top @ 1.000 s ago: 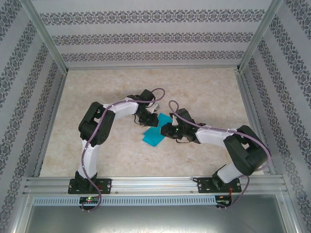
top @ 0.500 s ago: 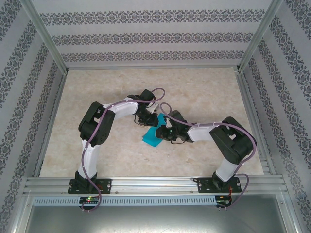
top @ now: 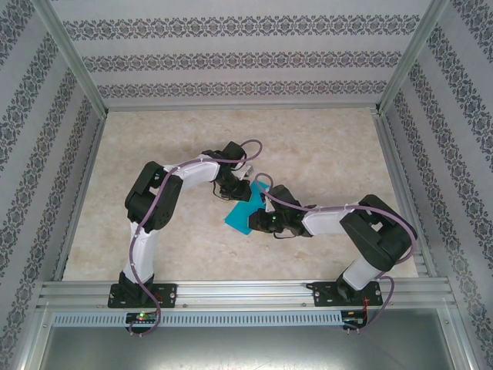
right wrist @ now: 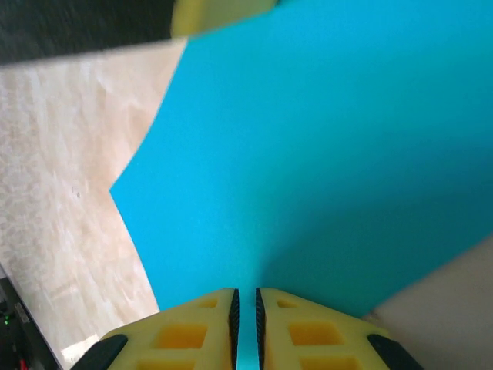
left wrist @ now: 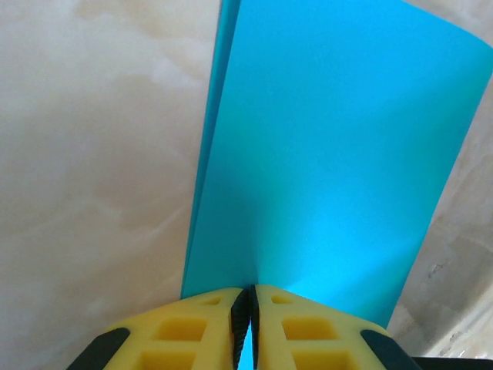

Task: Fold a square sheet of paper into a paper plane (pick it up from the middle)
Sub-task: Fold the square sheet of paper in half at the center of the table.

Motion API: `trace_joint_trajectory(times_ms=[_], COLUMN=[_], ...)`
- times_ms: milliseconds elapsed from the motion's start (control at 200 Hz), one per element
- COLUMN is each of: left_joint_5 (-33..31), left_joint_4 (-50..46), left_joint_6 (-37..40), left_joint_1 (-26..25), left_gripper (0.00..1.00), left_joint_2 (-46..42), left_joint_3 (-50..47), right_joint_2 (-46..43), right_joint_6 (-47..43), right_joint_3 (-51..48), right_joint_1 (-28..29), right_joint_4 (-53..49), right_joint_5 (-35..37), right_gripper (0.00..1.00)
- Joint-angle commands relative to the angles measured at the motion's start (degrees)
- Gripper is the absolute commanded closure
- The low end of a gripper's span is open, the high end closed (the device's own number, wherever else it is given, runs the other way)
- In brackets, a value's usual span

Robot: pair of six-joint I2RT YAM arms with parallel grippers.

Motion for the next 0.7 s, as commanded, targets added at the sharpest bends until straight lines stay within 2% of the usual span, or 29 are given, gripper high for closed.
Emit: trace_joint_trajectory(times_ms=[0, 135, 390, 694], left_joint_5=[-10.86, -10.75, -10.47, -10.29], left_joint_4=[-5.73, -5.86, -5.58, -5.46], left_joint_6=[1.25, 1.27, 1.23, 1.15], left_joint_1=[0.62, 0.57, 0.56, 0.62], left_gripper=[0.82, 0.82, 0.82, 0.82], left_joint_2=[5.09, 4.92, 4.51, 4.43], left_joint_3=[-2.14, -2.01, -2.72, -2.46], right_joint_2=[-1.95, -3.36, -4.05, 3.38], right_joint_6=[1.34, 1.4, 5.66, 4.69], right_joint_3=[-1.7, 0.2, 1.77, 5.32], right_joint_1=[1.23, 1.52, 0.61, 1.22], right_joint_4=[-5.92, -6.44, 2.27, 2.12], right_joint_5=[-1.63, -0.89, 1.93, 0.47], right_gripper=[0.83, 0.83, 0.83, 0.83])
